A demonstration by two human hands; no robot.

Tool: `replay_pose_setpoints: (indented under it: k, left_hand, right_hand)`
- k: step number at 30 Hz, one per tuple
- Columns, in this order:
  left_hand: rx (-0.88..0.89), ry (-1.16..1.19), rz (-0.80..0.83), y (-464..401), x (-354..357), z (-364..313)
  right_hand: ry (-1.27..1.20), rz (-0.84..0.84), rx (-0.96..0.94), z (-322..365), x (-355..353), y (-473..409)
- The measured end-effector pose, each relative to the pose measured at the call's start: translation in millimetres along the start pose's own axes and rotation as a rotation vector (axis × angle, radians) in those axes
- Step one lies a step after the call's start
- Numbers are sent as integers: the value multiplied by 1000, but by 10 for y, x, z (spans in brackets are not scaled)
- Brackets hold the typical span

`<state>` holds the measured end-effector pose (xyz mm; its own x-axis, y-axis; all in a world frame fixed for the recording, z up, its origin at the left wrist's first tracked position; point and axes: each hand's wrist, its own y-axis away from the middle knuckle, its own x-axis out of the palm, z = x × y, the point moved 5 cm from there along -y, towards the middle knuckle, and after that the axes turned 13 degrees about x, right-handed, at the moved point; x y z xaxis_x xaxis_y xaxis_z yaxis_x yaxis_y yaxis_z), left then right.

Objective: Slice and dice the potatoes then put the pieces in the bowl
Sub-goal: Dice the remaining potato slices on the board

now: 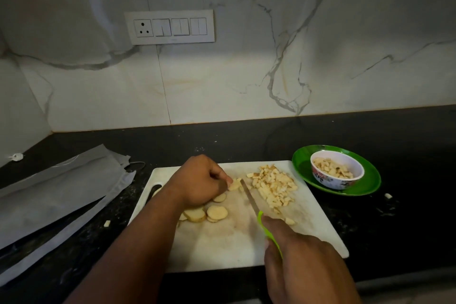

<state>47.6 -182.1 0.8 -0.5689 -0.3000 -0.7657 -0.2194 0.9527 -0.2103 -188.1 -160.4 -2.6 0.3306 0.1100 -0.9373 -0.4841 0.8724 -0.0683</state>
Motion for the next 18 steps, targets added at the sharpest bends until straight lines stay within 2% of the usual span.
replay_pose_setpoints:
  k: [4,7,11,14,18]
  left_hand:
    - [37,98,-181,19,-69,-9]
    - [-4,225,-307,39,-159,36]
    - [-15,227,-360,35,-230,89]
    - [-54,243,-417,67,-351,158]
    - [-132,171,-412,139,-588,277]
  right_hand:
    - [-76,-96,-38,107,12,-129]
    - [-108,-106,-72,245,98,-202]
    - [-54,-101,-131,305,178,-223]
    - [0,-122,-52,256,166,-212]
    - [-53,-255,5,231,158,-179]
